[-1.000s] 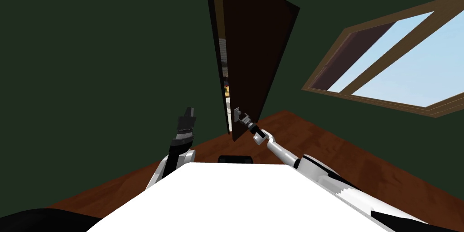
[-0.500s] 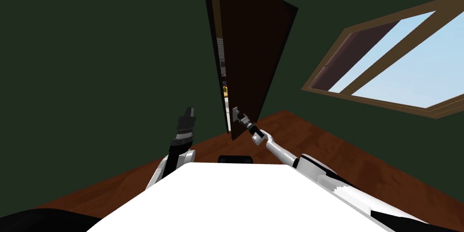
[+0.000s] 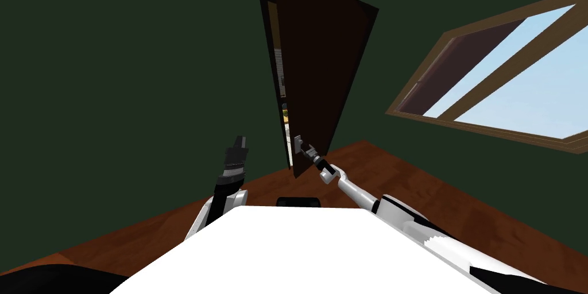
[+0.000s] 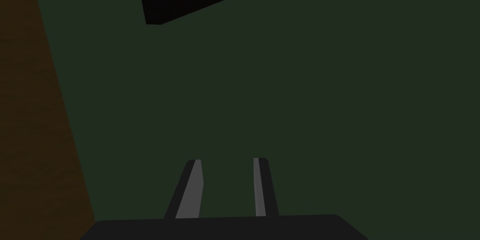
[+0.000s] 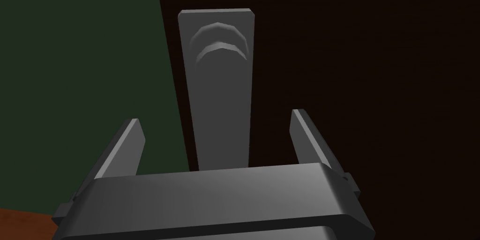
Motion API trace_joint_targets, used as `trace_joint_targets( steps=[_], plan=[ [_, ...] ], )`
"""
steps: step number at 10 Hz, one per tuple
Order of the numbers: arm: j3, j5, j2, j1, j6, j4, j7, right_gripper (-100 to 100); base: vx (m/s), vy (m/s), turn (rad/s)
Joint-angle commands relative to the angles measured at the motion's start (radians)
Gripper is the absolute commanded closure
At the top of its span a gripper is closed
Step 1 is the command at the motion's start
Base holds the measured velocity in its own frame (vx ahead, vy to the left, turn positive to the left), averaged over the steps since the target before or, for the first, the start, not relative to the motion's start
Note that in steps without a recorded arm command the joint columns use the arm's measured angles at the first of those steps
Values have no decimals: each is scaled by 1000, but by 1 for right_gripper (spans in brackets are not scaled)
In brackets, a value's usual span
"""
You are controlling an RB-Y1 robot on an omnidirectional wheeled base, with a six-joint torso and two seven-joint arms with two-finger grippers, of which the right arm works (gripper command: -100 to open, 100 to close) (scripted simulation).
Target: Pull the door open
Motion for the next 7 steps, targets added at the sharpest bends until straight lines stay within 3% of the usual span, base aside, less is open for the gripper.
trace_joint_targets(
  steps=[1,3,4,5,7],
  plan=[
    [-15,-13,-30,-9,-32,41,-31,-100,30,154,259],
    [-24,-23,-57,-16,-57,75,-56,-100,58,138,197],
    [-24,-23,-57,-16,-57,75,-56,-100,33,60,25],
    [-29,-28,-70,-19,-70,92,-68,-100,30,47,119],
    [-46,-45,-116,-30,-115,150,-110,-100,59,97,261]
  ],
)
